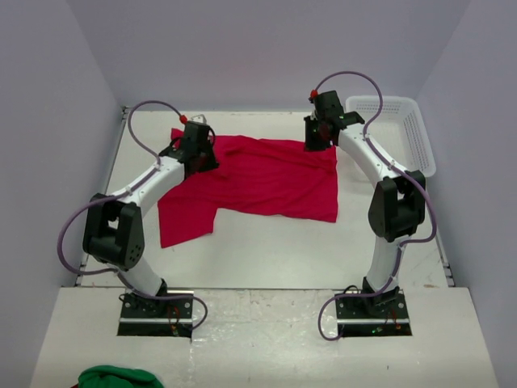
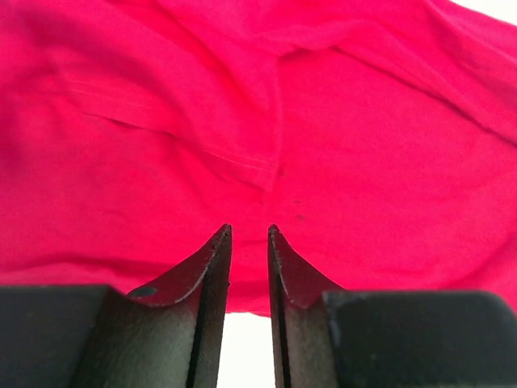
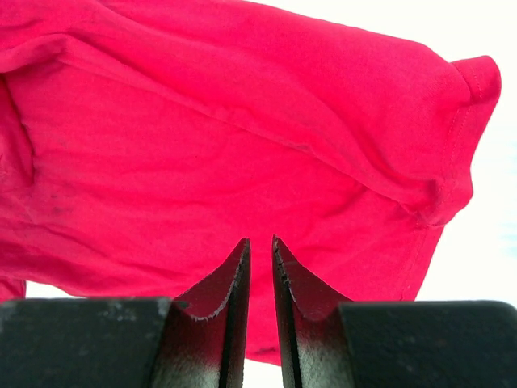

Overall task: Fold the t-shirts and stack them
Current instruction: Fold the flattened tshirt in 1/3 of the way

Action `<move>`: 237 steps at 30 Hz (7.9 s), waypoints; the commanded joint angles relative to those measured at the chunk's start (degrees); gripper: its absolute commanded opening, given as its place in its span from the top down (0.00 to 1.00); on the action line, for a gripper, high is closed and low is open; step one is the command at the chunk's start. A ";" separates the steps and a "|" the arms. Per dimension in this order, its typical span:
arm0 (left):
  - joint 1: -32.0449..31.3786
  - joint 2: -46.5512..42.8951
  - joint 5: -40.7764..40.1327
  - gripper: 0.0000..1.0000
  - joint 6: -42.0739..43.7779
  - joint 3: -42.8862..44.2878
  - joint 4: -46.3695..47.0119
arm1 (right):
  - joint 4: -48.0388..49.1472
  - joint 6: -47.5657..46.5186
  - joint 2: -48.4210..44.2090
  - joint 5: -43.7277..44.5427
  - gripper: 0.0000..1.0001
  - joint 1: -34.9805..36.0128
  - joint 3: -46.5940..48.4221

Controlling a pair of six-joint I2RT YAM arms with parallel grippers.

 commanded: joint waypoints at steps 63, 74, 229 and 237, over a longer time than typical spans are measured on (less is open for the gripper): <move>22.21 21.28 15.55 0.74 -4.36 5.77 10.13 | 2.02 -0.12 -5.48 -1.55 0.81 0.24 -0.38; 22.12 22.16 16.96 0.76 -4.71 5.86 11.01 | 2.02 0.23 -4.69 -1.82 0.81 0.24 -0.03; 24.06 -2.45 1.05 0.99 -4.18 -11.98 -1.29 | -5.37 7.17 12.89 12.07 0.67 -8.20 4.73; 24.06 -2.97 1.23 0.99 -4.27 -11.10 -1.91 | -5.72 8.31 11.04 10.93 0.64 -8.11 3.32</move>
